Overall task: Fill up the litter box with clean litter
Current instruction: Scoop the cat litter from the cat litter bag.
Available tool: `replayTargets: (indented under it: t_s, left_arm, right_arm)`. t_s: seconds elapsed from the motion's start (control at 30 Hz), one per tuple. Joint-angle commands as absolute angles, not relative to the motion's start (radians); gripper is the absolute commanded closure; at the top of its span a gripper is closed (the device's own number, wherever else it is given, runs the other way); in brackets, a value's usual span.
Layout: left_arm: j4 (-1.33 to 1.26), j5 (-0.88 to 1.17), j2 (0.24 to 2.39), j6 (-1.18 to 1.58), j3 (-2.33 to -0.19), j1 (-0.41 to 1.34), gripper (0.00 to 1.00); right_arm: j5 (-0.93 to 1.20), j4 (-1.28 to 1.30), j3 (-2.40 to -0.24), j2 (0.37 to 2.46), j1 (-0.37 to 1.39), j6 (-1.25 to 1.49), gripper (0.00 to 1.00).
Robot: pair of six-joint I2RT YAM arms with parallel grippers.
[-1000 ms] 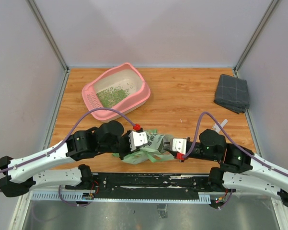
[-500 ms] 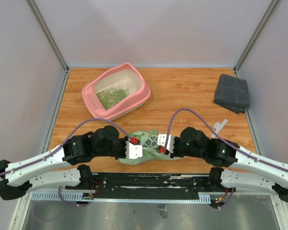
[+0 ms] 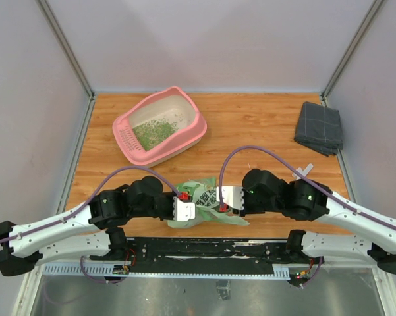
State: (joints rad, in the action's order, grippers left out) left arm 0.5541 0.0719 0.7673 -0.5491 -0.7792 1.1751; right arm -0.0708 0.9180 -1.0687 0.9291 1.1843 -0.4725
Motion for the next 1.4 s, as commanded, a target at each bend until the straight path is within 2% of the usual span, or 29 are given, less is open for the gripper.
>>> replayTargets:
  t_s: [0.0, 0.17, 0.3, 0.53, 0.57, 0.67, 0.7, 0.9, 1.03, 1.37]
  left_arm:
    - [0.524, 0.062, 0.757, -0.547, -0.761, 1.178, 1.00]
    - [0.520, 0.069, 0.738, -0.542, -0.755, 1.179, 1.00]
    - [0.513, 0.067, 0.718, -0.536, -0.753, 1.179, 1.00]
    - [0.493, 0.074, 0.696, -0.535, -0.743, 1.178, 1.00]
    - [0.493, 0.076, 0.698, -0.537, -0.743, 1.179, 1.00]
    - [0.500, 0.073, 0.698, -0.537, -0.741, 1.179, 1.00]
    - [0.504, 0.071, 0.697, -0.538, -0.741, 1.179, 1.00]
    - [0.512, 0.049, 0.677, -0.537, -0.728, 1.178, 1.00]
    - [0.454, 0.053, 0.650, -0.520, -0.691, 1.179, 1.00]
    - [0.315, 0.124, 0.612, -0.547, -0.641, 1.178, 1.00]
  right_arm:
    - [-0.107, 0.998, -1.079, 0.934, 1.182, -0.489, 0.70]
    - [-0.146, 0.973, -1.051, 0.948, 1.182, -0.516, 0.78]
    - [-0.128, 0.908, -1.030, 0.946, 1.182, -0.525, 0.68]
    - [-0.052, 0.852, -1.039, 0.992, 1.183, -0.514, 0.67]
    - [-0.051, 0.850, -1.044, 1.006, 1.183, -0.516, 0.71]
    - [-0.061, 0.862, -1.070, 1.036, 1.184, -0.515, 0.95]
    - [-0.070, 0.870, -1.081, 1.038, 1.186, -0.516, 0.99]
    - [-0.106, 0.906, -1.139, 0.987, 1.187, -0.578, 0.99]
    - [-0.045, 0.854, -1.103, 1.070, 1.189, -0.579, 0.99]
    - [0.028, 0.456, -0.885, 1.161, 1.180, -0.420, 0.99]
